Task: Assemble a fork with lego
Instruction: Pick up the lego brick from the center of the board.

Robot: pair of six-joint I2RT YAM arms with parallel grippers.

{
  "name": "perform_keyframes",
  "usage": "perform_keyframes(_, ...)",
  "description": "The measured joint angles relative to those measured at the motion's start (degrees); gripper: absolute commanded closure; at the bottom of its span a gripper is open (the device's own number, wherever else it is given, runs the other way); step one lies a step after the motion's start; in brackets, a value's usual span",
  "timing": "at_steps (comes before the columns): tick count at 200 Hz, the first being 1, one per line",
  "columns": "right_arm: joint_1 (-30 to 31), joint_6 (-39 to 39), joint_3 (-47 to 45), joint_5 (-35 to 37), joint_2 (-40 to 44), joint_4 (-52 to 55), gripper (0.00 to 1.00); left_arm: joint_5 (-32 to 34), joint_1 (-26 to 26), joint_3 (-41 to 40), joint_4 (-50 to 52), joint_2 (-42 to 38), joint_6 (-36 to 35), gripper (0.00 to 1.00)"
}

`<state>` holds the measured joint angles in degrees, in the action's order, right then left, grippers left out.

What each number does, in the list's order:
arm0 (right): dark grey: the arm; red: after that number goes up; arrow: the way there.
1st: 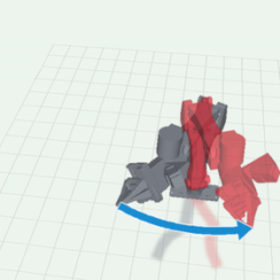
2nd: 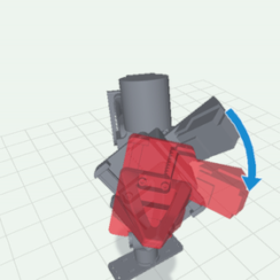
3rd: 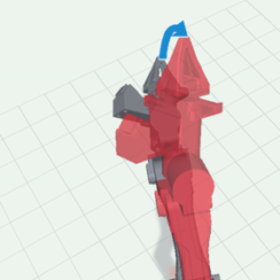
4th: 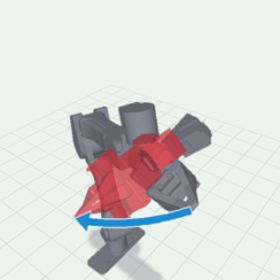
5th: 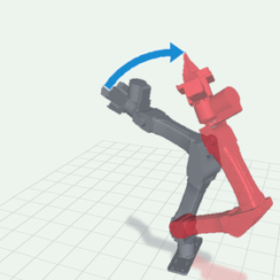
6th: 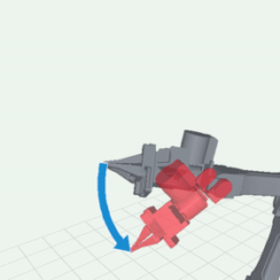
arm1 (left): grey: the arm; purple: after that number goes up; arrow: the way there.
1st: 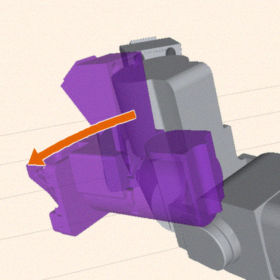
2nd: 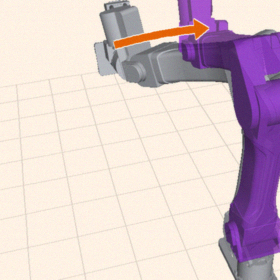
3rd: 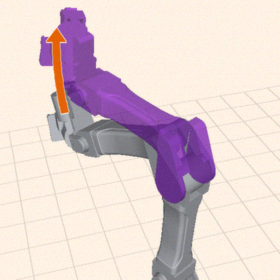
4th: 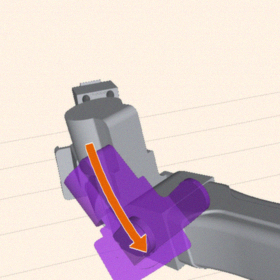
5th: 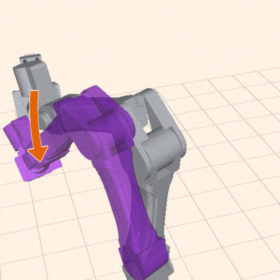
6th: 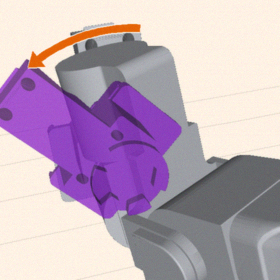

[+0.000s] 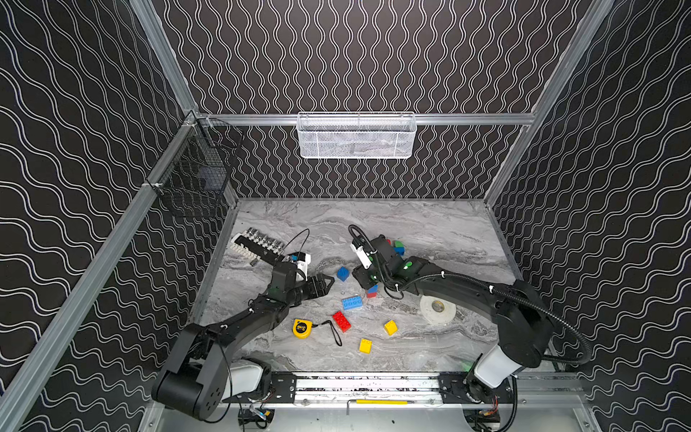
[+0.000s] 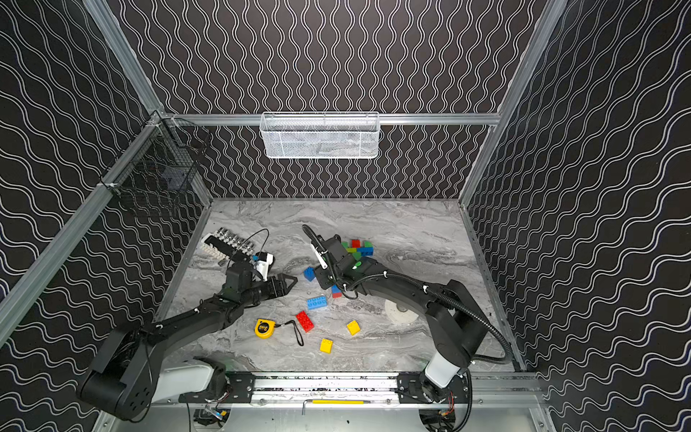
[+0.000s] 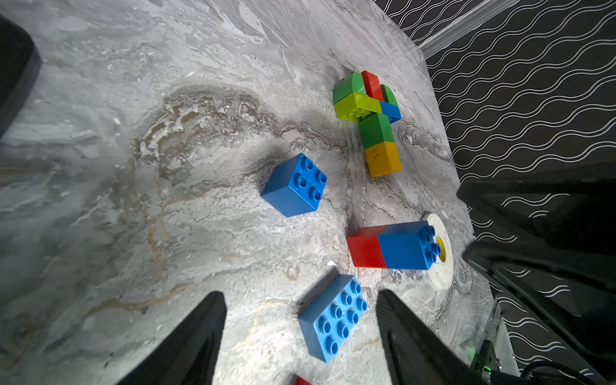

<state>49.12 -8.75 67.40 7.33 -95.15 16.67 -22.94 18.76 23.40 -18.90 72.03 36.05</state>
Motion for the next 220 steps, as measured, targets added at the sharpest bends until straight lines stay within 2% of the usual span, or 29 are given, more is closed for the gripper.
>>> perform_keyframes(35,2.71,-6.97,2.12,2.97,-1.92,3.69,0.46,1.77,2.34,-0.39,3.5,-3.28,-1.55,0.25)
perform_keyframes(73,3.63,-4.37,3.87,0.7,-4.15,4.96,0.45,4.5,4.37,-2.97,5.84,-6.12,-1.68,0.28)
perform_keyframes(105,5.75,3.67,3.85,-5.33,-5.11,6.12,0.46,4.63,-1.42,-7.5,5.66,-9.92,1.95,0.28)
perform_keyframes(129,6.29,4.57,3.85,-5.66,-5.7,8.02,0.48,4.22,-5.7,-8.85,6.49,-13.35,3.93,0.28)
perform_keyframes(185,13.57,-8.7,4.0,-4.72,-8.44,12.26,0.42,1.25,-10.88,-10.16,8.76,-18.99,4.81,0.29)
perform_keyframes(220,16.06,-13.4,5.66,-4.26,-11.69,15.43,0.44,-0.7,-12.15,-11.54,9.05,-18.97,5.99,0.29)
